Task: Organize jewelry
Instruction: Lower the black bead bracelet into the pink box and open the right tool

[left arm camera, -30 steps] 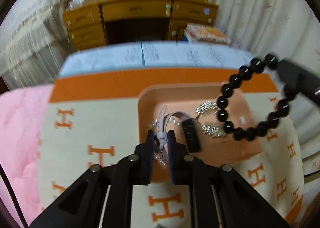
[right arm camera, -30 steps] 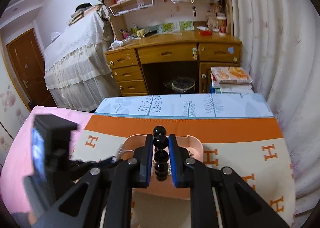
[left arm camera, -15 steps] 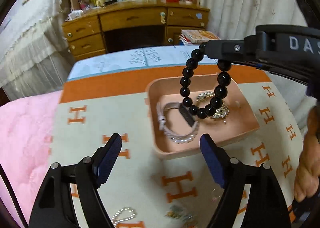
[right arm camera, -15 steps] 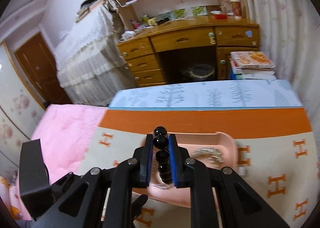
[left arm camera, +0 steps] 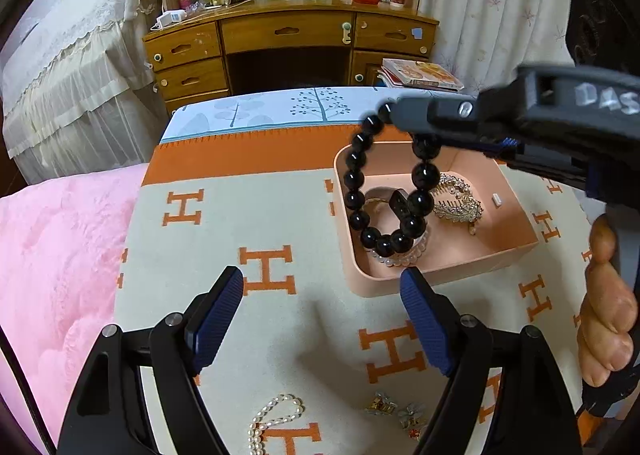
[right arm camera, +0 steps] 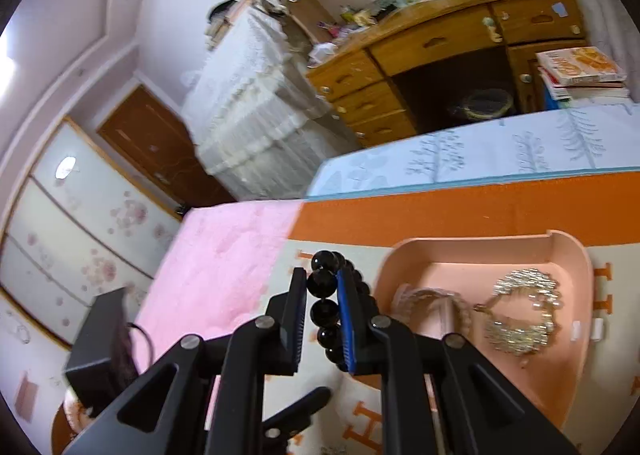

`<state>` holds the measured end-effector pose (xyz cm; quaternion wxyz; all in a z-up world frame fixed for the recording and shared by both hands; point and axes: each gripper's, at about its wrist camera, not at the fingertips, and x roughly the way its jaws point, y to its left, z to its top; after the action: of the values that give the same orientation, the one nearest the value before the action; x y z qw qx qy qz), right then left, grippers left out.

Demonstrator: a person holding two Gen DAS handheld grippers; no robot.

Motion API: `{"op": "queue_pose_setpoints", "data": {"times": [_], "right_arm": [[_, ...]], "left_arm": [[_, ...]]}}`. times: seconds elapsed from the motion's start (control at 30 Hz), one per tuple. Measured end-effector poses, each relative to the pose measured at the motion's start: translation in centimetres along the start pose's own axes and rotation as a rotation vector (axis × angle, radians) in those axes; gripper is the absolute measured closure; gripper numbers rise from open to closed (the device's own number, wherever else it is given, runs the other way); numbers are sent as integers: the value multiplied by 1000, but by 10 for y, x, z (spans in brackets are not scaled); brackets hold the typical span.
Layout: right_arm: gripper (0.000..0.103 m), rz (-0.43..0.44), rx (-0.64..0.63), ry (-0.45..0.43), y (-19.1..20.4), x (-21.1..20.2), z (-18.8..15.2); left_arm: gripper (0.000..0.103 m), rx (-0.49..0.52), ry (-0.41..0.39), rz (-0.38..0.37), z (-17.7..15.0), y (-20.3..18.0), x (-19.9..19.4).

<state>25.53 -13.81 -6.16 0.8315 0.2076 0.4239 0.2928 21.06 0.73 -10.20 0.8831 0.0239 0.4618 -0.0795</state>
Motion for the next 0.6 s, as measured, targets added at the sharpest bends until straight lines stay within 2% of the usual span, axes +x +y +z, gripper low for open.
{"op": "queue_pose_setpoints", "data": {"times": [0.2, 0.27, 0.4, 0.6], "right_arm": [[84, -197, 75, 73, -30, 11, -2], [77, -224, 101, 83, -40, 9, -4], [77, -249, 86, 65, -41, -3, -11], [77, -309, -15, 39, -24, -23, -29]], "left_arm": [[24, 15, -4, -7, -3, -5, -2], [24, 21, -5, -7, -4, -6, -4], [24, 33, -10, -5, -5, -9, -8], [24, 50, -8, -12, -10, -18, -17]]}}
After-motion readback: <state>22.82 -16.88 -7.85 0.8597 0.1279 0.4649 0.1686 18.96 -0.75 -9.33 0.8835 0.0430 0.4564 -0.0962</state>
